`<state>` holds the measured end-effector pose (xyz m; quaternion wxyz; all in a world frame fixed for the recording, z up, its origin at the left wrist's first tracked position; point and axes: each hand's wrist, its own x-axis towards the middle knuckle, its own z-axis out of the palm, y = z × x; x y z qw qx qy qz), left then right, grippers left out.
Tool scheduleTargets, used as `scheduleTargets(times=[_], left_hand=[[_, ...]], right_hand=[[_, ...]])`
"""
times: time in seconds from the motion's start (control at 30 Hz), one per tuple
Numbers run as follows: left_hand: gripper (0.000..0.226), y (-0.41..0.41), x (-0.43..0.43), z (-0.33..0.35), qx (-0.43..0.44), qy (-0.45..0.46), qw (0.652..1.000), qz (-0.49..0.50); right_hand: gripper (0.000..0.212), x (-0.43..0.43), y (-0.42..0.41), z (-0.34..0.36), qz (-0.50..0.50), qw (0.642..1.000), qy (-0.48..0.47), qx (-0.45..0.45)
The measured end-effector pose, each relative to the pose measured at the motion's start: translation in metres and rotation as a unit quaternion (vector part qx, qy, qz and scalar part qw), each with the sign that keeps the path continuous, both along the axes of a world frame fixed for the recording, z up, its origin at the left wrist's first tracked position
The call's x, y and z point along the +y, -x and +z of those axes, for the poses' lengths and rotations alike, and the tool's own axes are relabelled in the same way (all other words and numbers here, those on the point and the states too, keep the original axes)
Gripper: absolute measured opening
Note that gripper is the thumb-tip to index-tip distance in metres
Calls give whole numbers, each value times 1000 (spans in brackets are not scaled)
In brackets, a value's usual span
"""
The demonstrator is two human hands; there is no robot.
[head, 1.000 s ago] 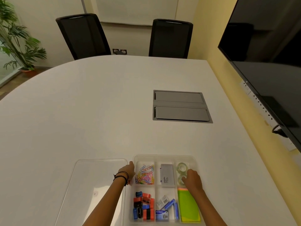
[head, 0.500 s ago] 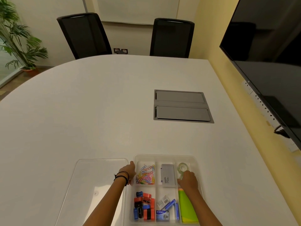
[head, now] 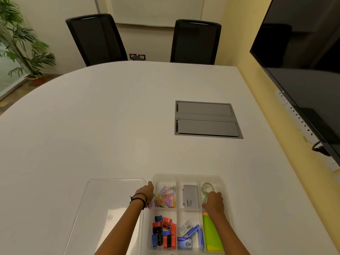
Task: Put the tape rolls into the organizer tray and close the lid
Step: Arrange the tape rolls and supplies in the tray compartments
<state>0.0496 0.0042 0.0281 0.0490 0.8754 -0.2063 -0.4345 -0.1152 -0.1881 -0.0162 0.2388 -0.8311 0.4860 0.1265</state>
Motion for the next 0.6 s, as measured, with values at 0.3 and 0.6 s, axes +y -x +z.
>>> scheduleTargets(times=[0.3,0.6], left_hand=[[41,1,0,2,-9,1,1000,-8],[37,0,0,2,-14,0,1000,-16]], right_hand=[[43,-3,-1,2,13,1000,-1,18],[47,-6,-2,7,34,998,-2,50]])
